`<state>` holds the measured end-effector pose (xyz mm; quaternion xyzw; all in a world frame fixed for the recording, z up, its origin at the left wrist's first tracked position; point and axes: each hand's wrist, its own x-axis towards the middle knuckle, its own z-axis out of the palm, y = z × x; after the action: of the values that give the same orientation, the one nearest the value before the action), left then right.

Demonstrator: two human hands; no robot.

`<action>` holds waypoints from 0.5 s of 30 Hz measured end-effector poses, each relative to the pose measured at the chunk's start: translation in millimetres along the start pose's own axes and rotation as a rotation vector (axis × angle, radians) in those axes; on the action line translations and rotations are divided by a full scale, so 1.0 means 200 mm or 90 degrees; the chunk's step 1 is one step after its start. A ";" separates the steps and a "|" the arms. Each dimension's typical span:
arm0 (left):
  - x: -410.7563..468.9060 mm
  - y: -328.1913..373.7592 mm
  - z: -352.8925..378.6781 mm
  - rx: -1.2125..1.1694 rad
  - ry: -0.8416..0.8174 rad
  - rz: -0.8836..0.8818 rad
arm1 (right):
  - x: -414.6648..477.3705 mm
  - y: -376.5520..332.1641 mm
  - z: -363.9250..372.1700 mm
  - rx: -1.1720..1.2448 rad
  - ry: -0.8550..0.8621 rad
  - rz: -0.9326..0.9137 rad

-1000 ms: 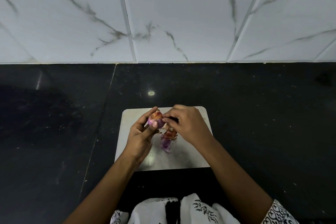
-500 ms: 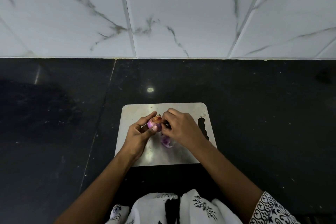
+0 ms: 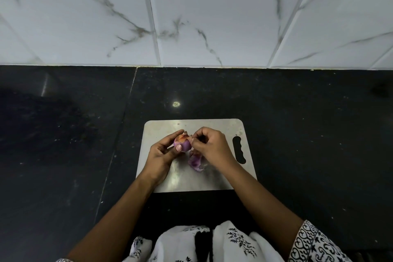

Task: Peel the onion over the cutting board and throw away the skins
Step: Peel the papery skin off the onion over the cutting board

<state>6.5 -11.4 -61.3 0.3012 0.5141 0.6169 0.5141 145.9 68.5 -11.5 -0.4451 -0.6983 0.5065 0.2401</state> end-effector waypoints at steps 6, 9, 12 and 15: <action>0.01 -0.01 -0.01 -0.009 0.009 0.005 | -0.02 0.05 0.01 0.225 -0.001 0.115; 0.00 0.00 -0.01 0.002 -0.003 0.008 | -0.03 0.05 0.01 0.055 -0.014 -0.005; 0.01 0.00 -0.01 -0.003 -0.014 -0.001 | -0.01 0.02 0.03 -0.012 0.022 -0.034; 0.01 0.00 -0.01 -0.004 -0.022 -0.006 | 0.02 0.00 0.02 0.003 0.026 -0.019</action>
<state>3.6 -11.1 -62.2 0.3079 0.5046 0.6106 0.5270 139.9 70.5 -12.8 -0.4440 -0.6988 0.4954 0.2629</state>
